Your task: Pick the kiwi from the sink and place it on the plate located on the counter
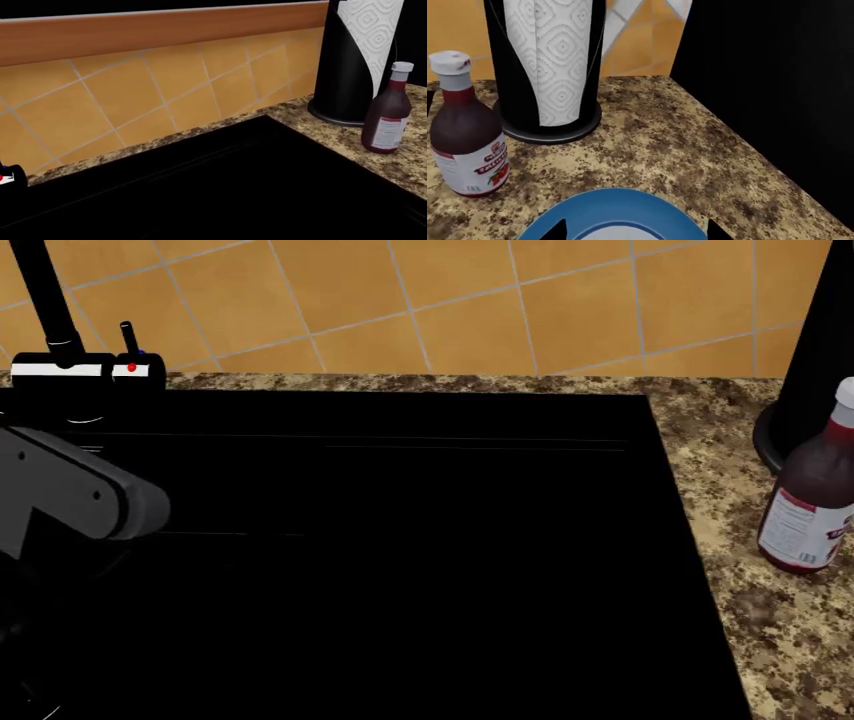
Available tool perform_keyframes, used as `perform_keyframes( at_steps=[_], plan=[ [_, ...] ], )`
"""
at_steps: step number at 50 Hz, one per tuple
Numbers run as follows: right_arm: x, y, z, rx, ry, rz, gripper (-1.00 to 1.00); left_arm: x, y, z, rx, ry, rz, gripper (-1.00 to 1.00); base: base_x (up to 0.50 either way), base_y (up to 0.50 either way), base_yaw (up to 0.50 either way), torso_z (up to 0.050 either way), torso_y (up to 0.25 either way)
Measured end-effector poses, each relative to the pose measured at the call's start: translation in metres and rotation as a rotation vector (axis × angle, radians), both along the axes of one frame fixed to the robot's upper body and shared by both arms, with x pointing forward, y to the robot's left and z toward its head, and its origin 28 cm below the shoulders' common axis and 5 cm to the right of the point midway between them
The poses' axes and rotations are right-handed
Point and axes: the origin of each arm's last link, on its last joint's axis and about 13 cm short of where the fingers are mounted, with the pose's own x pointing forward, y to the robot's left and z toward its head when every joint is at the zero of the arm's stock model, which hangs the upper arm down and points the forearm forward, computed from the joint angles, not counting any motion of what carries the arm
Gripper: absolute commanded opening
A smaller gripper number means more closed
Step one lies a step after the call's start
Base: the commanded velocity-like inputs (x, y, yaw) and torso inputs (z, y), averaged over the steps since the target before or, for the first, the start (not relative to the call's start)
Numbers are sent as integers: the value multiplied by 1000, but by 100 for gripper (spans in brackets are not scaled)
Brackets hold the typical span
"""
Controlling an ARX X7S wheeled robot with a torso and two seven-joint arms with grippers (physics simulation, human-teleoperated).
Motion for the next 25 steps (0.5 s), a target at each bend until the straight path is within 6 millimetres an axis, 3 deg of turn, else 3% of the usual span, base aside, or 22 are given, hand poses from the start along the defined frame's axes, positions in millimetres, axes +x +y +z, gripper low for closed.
perform_keyframes(
  at_steps=[25],
  plan=[
    [-34,28,46,-84,-163,110,100,-1,3,0,-8,-6,3,100,0,0,0,0,0]
  ],
)
